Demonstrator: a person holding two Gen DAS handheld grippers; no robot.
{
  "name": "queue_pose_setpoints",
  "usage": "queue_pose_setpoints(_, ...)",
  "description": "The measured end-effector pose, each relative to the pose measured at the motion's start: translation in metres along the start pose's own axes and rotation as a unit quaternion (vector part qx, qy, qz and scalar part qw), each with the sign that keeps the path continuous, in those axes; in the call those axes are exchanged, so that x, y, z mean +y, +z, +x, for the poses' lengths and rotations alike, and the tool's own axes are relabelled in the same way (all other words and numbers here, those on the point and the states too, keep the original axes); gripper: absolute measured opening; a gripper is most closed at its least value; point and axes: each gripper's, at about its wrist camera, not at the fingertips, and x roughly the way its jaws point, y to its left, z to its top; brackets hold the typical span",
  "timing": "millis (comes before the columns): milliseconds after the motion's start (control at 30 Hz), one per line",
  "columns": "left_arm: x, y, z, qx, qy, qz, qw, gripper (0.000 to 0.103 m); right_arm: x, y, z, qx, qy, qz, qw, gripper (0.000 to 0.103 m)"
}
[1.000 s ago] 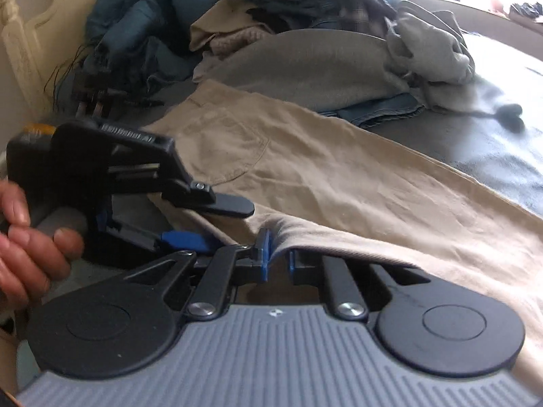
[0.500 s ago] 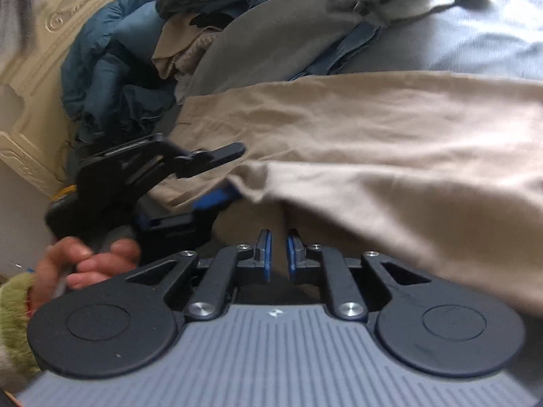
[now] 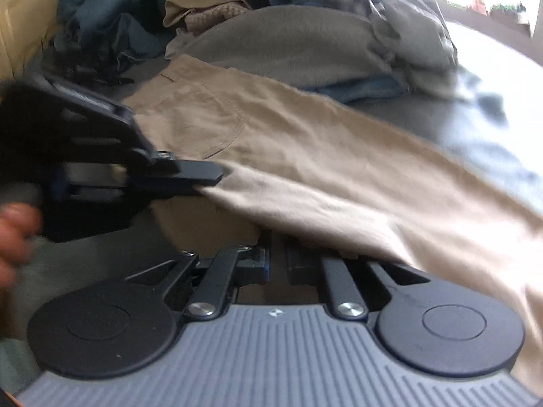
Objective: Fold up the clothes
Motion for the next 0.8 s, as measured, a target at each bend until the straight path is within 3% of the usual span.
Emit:
queue_pose_setpoints(133,0.006,0.001,0.000,0.009,0.014,0.016,0.9997,0.002,-0.023,-0.021,-0.042,0.036,0.038,0.112,0.992,0.009)
queue_pose_setpoints(200,0.009,0.001,-0.001,0.014,0.023,0.025,0.9993,0.002,-0.046,-0.031,-0.058,0.045,0.046,0.195,0.979,0.012)
queue_pose_setpoints(233,0.010,0.002,-0.001,0.016,0.029,0.030,0.9990,0.002,-0.062,-0.037,-0.066,0.044,0.053,0.252,0.965,0.014)
queue_pose_setpoints(300,0.011,0.002,-0.002,0.019,0.036,0.042,0.9983,0.002,-0.099,-0.050,-0.074,0.028,0.077,0.386,0.919,0.032)
queue_pose_setpoints(400,0.013,0.003,-0.004,0.022,0.049,0.058,0.9969,0.002,-0.147,-0.085,-0.072,-0.010,0.114,0.577,0.809,0.054)
queue_pose_setpoints(500,0.014,0.004,-0.004,0.029,0.068,0.075,0.9945,0.002,-0.166,-0.123,-0.070,-0.032,0.112,0.690,0.715,0.054)
queue_pose_setpoints(533,0.014,0.004,-0.003,0.032,0.075,0.079,0.9936,0.002,-0.167,-0.133,-0.074,-0.041,0.107,0.708,0.697,0.054)
queue_pose_setpoints(600,0.017,0.005,-0.002,0.036,0.080,0.080,0.9929,0.002,-0.167,-0.146,-0.088,-0.051,0.085,0.718,0.689,0.054)
queue_pose_setpoints(700,0.019,0.007,-0.006,0.038,0.083,0.084,0.9922,0.002,-0.176,-0.160,-0.122,-0.065,0.022,0.705,0.706,0.054)
queue_pose_setpoints(800,0.022,0.008,-0.010,0.039,0.086,0.083,0.9920,0.002,-0.204,-0.187,-0.161,-0.097,-0.066,0.713,0.692,0.053)
